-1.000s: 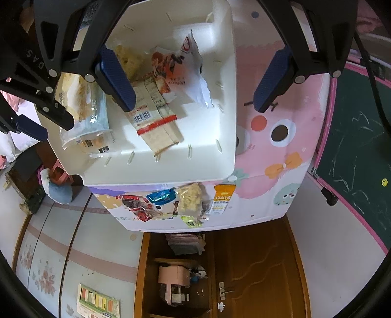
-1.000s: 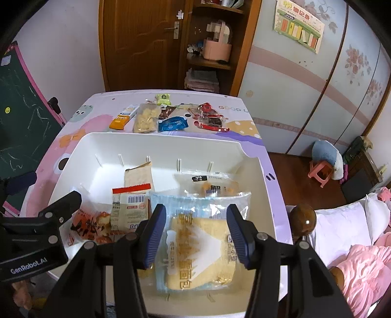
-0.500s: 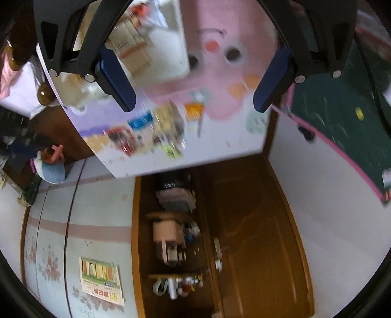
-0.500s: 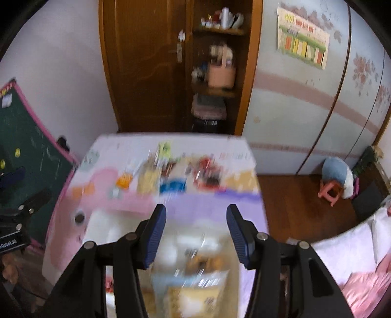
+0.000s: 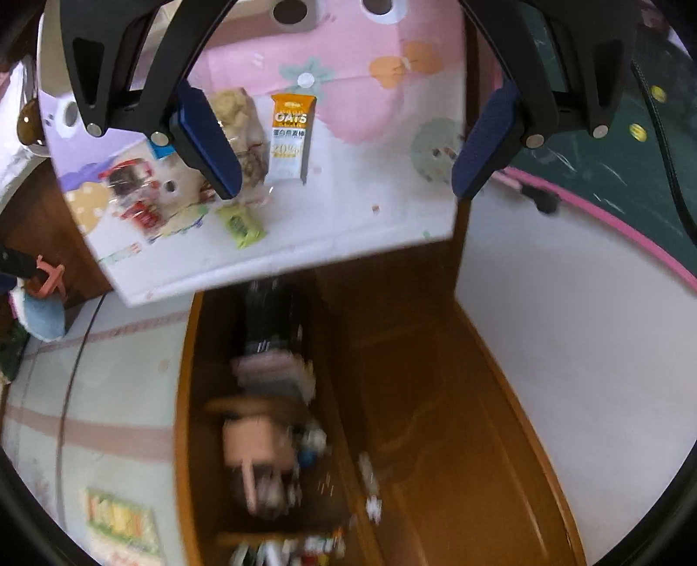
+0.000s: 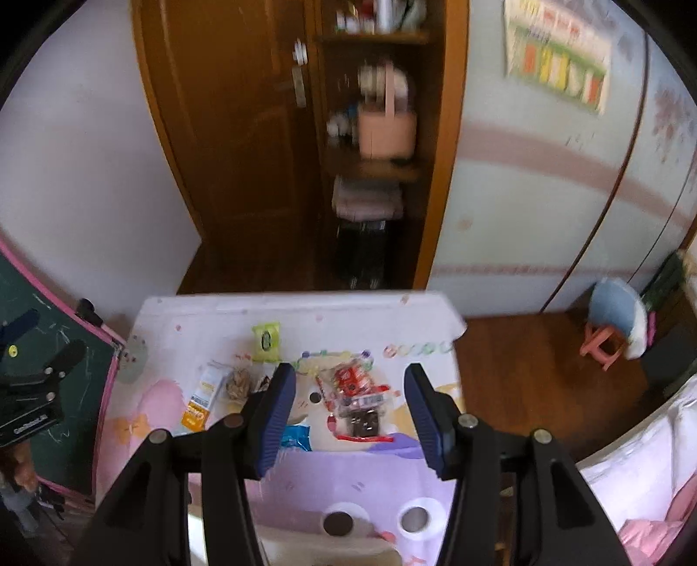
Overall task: Organize snacks
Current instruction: 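Move both grippers back over the snack pile on the table, then grasp the white OATS bar with the left gripper while the right grasps the orange-wrapped snack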
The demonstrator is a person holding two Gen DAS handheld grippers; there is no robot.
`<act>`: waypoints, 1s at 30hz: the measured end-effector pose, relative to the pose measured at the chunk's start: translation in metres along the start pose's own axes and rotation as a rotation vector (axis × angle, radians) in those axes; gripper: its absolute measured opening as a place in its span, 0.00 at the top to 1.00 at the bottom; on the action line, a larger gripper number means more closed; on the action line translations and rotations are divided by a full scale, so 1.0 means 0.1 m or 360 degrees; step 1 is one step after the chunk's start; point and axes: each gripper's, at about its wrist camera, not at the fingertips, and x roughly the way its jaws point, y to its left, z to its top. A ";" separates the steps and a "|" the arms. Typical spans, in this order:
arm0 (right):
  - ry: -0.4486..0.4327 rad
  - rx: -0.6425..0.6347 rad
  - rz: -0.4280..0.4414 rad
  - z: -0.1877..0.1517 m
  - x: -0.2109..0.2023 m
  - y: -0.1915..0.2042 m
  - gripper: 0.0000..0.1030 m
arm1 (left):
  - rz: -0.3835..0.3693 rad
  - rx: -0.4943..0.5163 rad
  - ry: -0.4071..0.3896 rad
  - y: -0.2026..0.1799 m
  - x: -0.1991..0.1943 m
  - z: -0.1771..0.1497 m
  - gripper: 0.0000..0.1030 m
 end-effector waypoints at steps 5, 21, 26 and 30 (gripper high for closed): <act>0.0209 0.0095 -0.0016 -0.07 1.05 -0.04 0.49 | -0.0036 0.0026 0.0238 -0.10 0.90 -0.26 0.06; 0.0419 0.0206 -0.0016 -0.37 2.39 -0.10 0.46 | -0.0219 -0.0014 0.0554 -0.29 2.04 -0.82 0.11; 0.0463 0.0074 -0.0076 -0.34 2.40 0.01 0.40 | -0.0250 0.0001 0.0596 -0.38 2.13 -0.88 0.15; 0.0476 0.0055 -0.0089 -0.32 2.44 0.02 0.35 | -0.0250 0.0039 0.0625 -0.49 2.15 -0.92 0.17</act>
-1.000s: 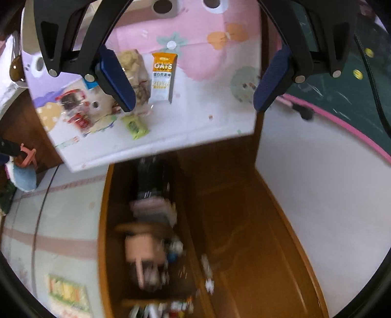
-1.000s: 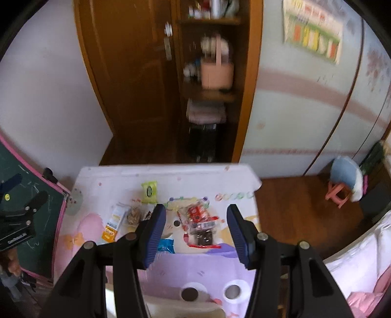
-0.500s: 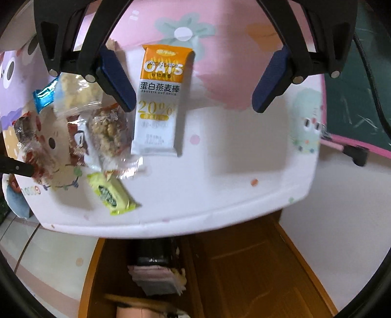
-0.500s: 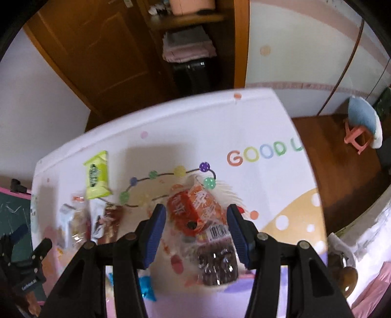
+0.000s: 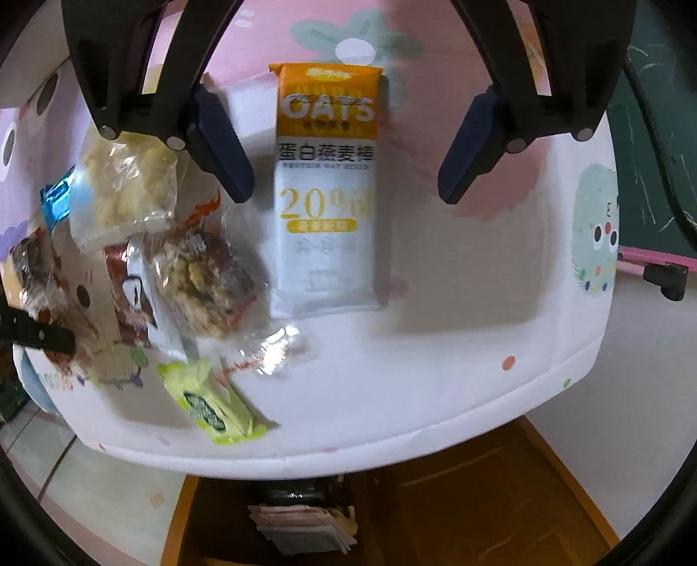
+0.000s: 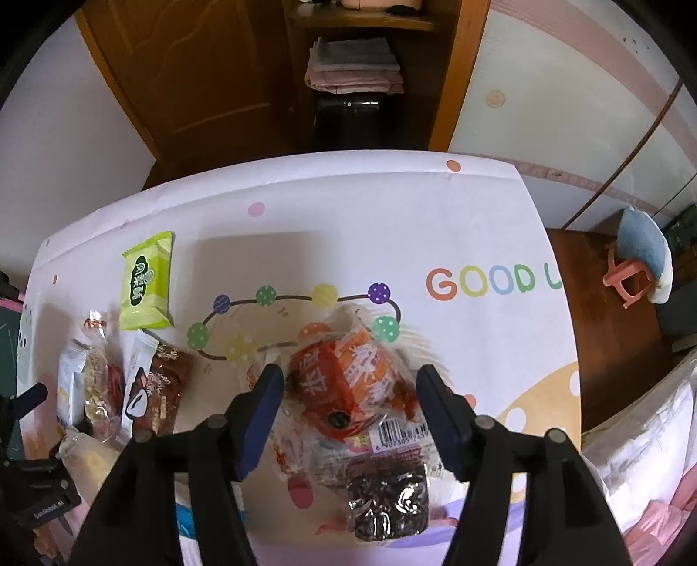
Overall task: Organize snacks
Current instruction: 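Grasp the white OATS bar with the left gripper while the right grasps the orange-wrapped snack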
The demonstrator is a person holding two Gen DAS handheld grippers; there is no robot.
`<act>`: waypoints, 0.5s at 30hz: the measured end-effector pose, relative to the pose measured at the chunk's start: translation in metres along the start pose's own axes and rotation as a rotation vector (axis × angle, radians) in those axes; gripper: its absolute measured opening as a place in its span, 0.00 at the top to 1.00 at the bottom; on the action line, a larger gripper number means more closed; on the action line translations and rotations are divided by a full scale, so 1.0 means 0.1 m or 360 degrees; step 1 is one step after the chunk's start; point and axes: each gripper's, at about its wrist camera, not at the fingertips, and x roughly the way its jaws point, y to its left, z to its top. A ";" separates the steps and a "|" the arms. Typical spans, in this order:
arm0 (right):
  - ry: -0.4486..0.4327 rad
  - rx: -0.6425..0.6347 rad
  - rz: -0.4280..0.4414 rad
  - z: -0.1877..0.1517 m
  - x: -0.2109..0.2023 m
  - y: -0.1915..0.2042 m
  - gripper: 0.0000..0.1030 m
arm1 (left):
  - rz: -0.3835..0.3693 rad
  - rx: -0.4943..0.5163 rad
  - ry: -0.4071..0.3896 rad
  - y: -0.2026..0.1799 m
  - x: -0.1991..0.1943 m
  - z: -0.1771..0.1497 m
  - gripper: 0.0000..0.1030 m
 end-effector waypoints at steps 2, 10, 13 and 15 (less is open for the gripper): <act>0.0008 0.0017 0.0010 0.01 0.02 -0.02 0.33 | -0.0006 -0.0007 -0.0009 -0.01 0.01 -0.03 0.18; 0.0073 0.0111 0.0131 0.09 0.15 -0.13 0.30 | -0.0151 -0.0065 0.0002 0.00 0.00 -0.07 0.62; 0.0067 0.0079 0.0147 0.07 0.14 -0.09 0.44 | -0.0136 -0.0072 -0.0010 -0.03 -0.01 -0.10 0.64; 0.0084 0.0080 0.0169 0.05 0.12 -0.08 0.46 | -0.0098 -0.0053 -0.0036 -0.05 -0.05 -0.14 0.65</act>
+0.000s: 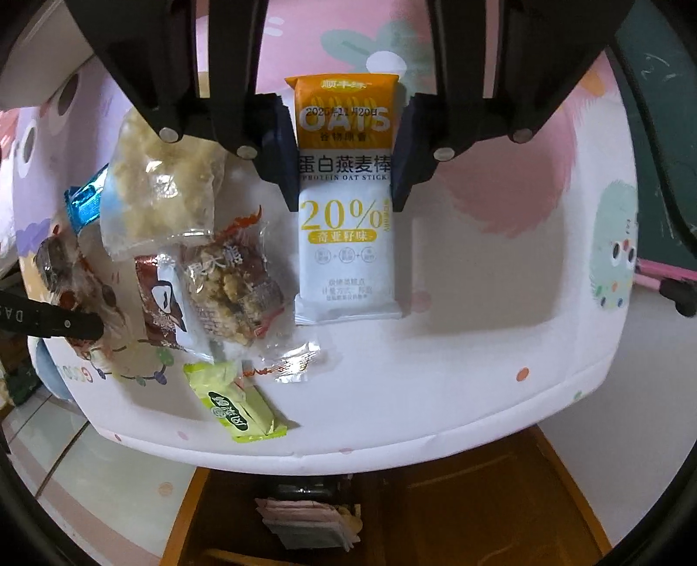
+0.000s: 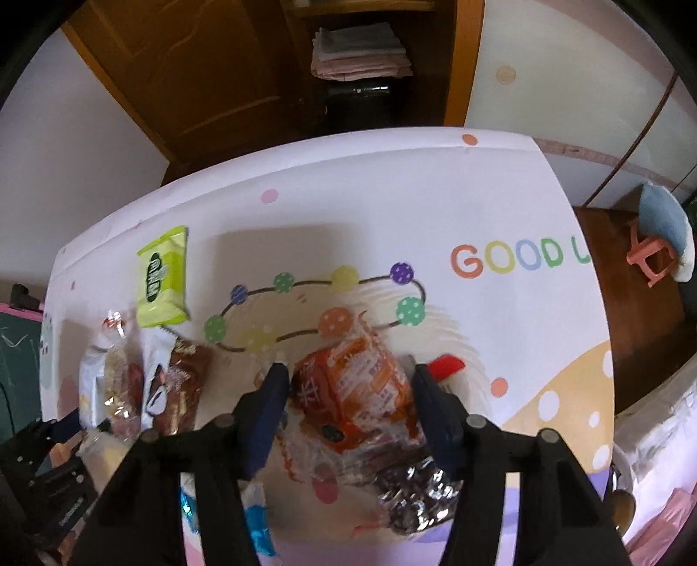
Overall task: Organize snacks
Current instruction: 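Grasp the white OATS bar with the left gripper while the right grasps the orange-wrapped snack, then carry the OATS bar and orange snack over the tray and release both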
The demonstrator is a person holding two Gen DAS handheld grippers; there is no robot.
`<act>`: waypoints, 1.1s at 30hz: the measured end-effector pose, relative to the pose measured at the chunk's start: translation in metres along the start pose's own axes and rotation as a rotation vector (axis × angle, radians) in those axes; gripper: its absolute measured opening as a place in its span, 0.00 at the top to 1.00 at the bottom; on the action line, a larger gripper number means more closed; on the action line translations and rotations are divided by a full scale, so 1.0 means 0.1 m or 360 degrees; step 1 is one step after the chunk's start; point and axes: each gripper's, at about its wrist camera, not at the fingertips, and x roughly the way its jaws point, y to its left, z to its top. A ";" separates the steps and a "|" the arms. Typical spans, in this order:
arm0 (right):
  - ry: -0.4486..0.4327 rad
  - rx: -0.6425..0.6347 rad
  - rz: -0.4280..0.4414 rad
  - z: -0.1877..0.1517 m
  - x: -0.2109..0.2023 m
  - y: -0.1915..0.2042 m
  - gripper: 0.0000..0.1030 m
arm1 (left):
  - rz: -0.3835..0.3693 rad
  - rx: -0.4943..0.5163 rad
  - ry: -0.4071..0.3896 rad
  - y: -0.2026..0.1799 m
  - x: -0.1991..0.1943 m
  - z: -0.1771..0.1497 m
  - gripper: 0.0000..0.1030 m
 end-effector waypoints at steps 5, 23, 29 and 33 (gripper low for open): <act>-0.0069 -0.0068 -0.0035 -0.13 -0.14 0.09 0.53 | 0.0077 -0.0038 -0.0043 0.01 -0.12 -0.10 0.66; -0.0548 -0.0215 0.0080 -1.22 -2.12 0.32 0.53 | -0.0024 0.0033 -0.0564 -0.16 -2.43 -0.87 0.65; -0.0745 -0.0284 -0.0079 -1.93 -2.72 0.42 0.53 | -0.0102 -0.0006 -0.0592 -0.27 -2.80 -1.40 0.64; -0.0849 -0.0284 -0.0098 -2.41 -3.01 0.45 0.53 | -0.0148 -0.0001 -0.0642 -0.35 -2.94 -1.76 0.64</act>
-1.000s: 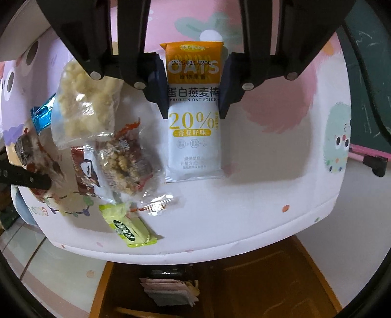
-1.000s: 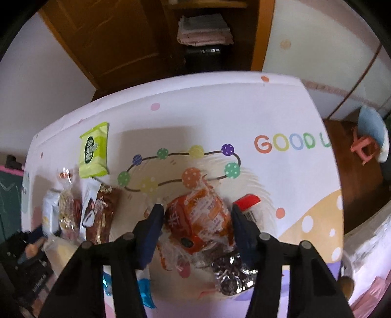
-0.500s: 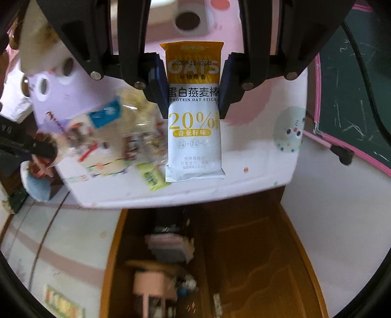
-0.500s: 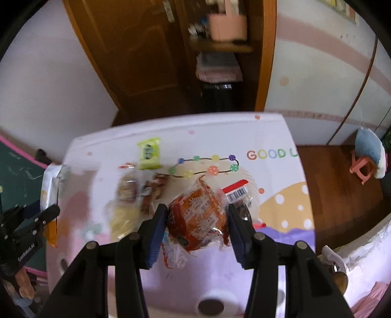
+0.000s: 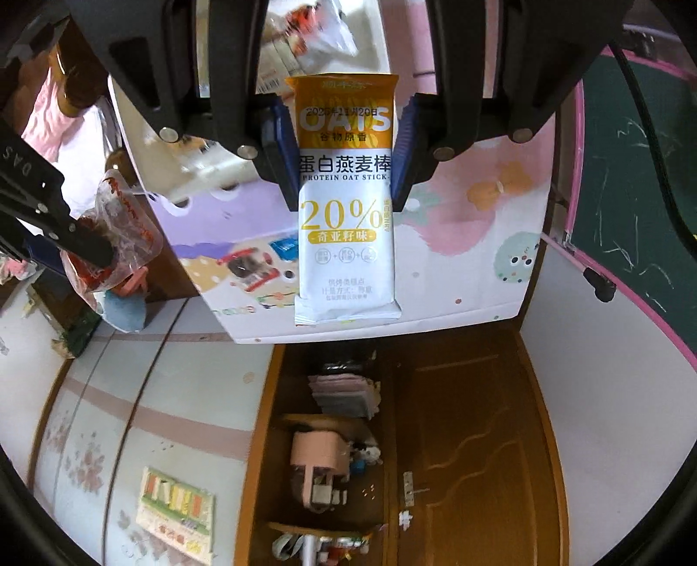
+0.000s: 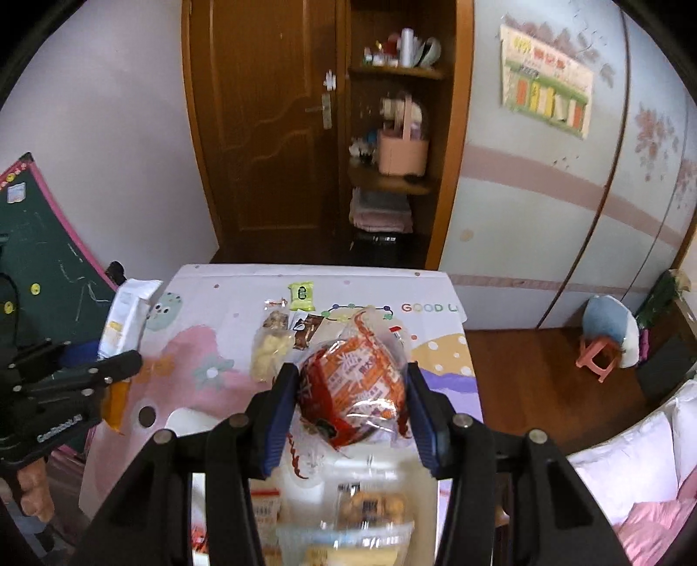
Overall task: Organize snacks
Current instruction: 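Carry the OATS bar and orange snack over the tray and release both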
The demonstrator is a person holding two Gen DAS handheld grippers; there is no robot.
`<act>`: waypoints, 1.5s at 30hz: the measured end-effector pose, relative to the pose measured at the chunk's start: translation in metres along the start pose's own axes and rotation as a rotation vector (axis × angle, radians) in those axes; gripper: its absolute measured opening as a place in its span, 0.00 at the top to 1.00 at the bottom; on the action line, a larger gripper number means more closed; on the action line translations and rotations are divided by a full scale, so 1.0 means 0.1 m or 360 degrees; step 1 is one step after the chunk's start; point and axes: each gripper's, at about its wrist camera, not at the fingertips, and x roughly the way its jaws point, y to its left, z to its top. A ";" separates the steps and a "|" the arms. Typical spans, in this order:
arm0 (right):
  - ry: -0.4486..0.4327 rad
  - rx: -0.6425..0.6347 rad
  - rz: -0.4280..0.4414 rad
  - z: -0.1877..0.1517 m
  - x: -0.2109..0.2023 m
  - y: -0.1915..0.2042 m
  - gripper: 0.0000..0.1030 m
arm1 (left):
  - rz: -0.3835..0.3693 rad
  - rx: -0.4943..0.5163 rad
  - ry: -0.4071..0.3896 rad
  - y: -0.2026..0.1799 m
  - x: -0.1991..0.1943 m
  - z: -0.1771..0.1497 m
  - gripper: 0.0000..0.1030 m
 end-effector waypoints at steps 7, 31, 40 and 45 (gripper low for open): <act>-0.0140 0.0006 -0.0017 -0.44 -0.49 0.13 0.52 | -0.0079 -0.0008 -0.0076 -0.19 -0.26 -0.55 0.63; 0.0093 0.0113 -0.0028 -1.40 -0.24 0.20 0.51 | -0.0013 0.0027 0.0038 -0.48 0.04 -1.44 0.63; 0.0096 0.0067 -0.0122 -1.43 -0.21 0.28 0.45 | 0.0055 0.0006 -0.0001 -0.48 0.03 -1.45 0.15; 0.0059 0.0101 -0.0139 -1.43 -0.26 0.25 0.39 | 0.0046 -0.0025 -0.0010 -0.42 0.01 -1.46 0.14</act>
